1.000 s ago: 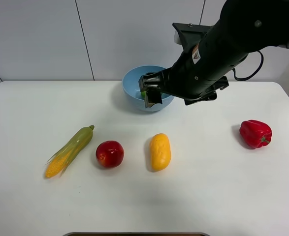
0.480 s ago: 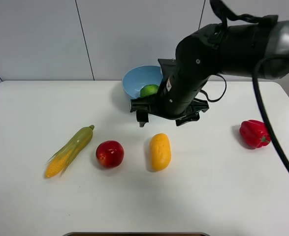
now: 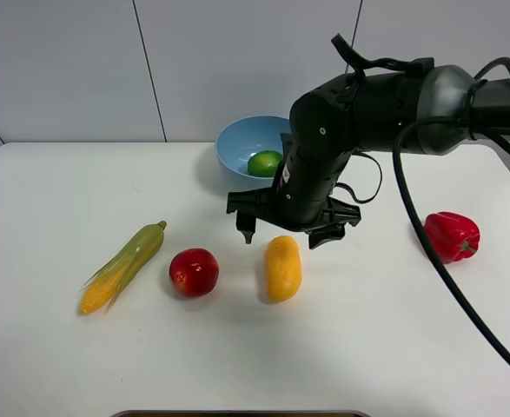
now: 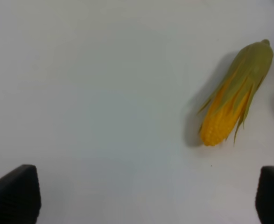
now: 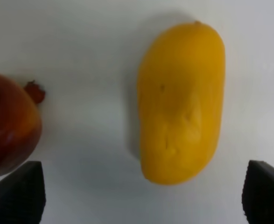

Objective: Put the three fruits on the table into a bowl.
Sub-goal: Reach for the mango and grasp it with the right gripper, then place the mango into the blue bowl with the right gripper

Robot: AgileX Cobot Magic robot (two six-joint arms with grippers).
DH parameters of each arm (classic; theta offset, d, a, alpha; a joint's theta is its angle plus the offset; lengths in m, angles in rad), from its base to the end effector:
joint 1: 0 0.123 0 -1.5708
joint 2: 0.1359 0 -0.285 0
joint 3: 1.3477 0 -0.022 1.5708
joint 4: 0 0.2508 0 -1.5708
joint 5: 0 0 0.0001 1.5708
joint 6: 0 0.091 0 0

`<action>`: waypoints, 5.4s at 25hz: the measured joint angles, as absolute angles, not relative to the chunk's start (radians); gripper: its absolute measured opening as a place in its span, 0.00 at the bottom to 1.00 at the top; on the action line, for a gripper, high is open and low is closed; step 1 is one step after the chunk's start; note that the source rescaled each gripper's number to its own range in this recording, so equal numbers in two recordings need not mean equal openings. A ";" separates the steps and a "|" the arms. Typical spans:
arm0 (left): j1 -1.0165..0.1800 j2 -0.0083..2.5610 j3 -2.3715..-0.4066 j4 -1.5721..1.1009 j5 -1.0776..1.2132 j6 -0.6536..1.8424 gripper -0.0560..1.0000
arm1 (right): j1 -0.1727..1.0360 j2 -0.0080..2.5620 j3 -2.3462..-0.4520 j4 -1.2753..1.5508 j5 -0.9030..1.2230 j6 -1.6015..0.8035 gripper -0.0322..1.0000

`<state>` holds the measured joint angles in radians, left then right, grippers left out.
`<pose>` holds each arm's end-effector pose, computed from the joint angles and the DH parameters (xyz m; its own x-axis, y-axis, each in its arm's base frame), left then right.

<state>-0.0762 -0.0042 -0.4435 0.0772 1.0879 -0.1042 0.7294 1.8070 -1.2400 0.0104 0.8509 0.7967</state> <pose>-0.0002 0.0063 0.2595 -0.5227 -0.0284 -0.8521 -0.0178 0.9996 -0.0224 0.2663 0.2390 0.2038 -0.9834 0.0865 -0.1596 0.0577 0.9826 0.1765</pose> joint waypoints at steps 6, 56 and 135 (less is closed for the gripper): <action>-0.076 -0.004 -0.444 0.077 1.088 -0.104 0.87 | 0.729 1.807 -1.240 -0.016 0.914 0.891 0.83; -0.076 -0.004 -0.444 0.077 1.088 -0.104 0.87 | 0.682 2.108 -1.239 -0.021 0.723 0.813 0.83; -0.076 -0.004 -0.444 0.077 1.088 -0.104 0.87 | 0.496 1.991 -1.590 -0.217 0.369 0.433 0.03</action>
<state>-0.0762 -0.0042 -0.4435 0.0772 1.0879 -0.1042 0.4960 1.9907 -1.5902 -0.2166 0.3687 0.4328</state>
